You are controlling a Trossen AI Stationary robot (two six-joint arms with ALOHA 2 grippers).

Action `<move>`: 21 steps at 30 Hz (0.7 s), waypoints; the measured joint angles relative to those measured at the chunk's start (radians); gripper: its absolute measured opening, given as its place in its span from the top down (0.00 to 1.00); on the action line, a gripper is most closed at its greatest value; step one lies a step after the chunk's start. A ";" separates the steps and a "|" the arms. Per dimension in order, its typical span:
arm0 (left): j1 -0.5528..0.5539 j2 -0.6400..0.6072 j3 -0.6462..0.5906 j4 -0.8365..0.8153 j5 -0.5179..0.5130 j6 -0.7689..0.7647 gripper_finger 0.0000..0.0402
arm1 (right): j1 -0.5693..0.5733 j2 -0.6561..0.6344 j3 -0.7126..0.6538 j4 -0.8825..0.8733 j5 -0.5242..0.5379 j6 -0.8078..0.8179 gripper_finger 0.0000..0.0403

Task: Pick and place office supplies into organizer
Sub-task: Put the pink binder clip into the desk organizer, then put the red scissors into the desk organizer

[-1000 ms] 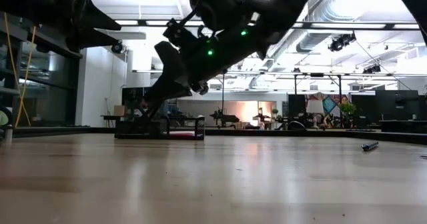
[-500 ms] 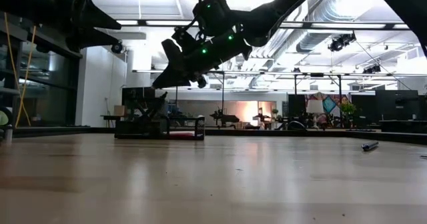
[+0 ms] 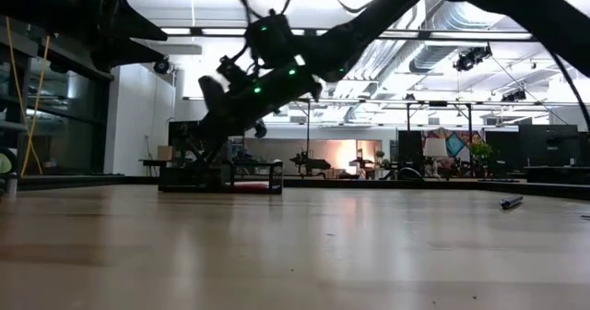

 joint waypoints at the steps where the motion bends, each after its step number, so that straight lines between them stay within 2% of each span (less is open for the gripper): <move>1: 0.000 0.000 0.000 -0.001 0.000 0.000 0.27 | 0.000 0.016 0.032 -0.031 0.004 0.000 0.98; 5: 0.000 0.000 0.000 -0.018 0.000 0.000 0.27 | 0.000 0.081 0.147 -0.183 0.109 -0.012 0.98; 9: 0.000 0.000 0.000 -0.021 0.000 0.000 0.27 | -0.006 0.115 0.214 -0.244 0.159 0.001 0.94; 18: 0.000 0.000 0.000 -0.022 0.000 0.000 0.27 | -0.003 0.115 0.215 -0.246 0.153 -0.010 0.70; 21: 0.000 0.000 0.000 -0.023 0.000 0.000 0.27 | 0.010 0.111 0.215 -0.271 0.154 -0.029 0.64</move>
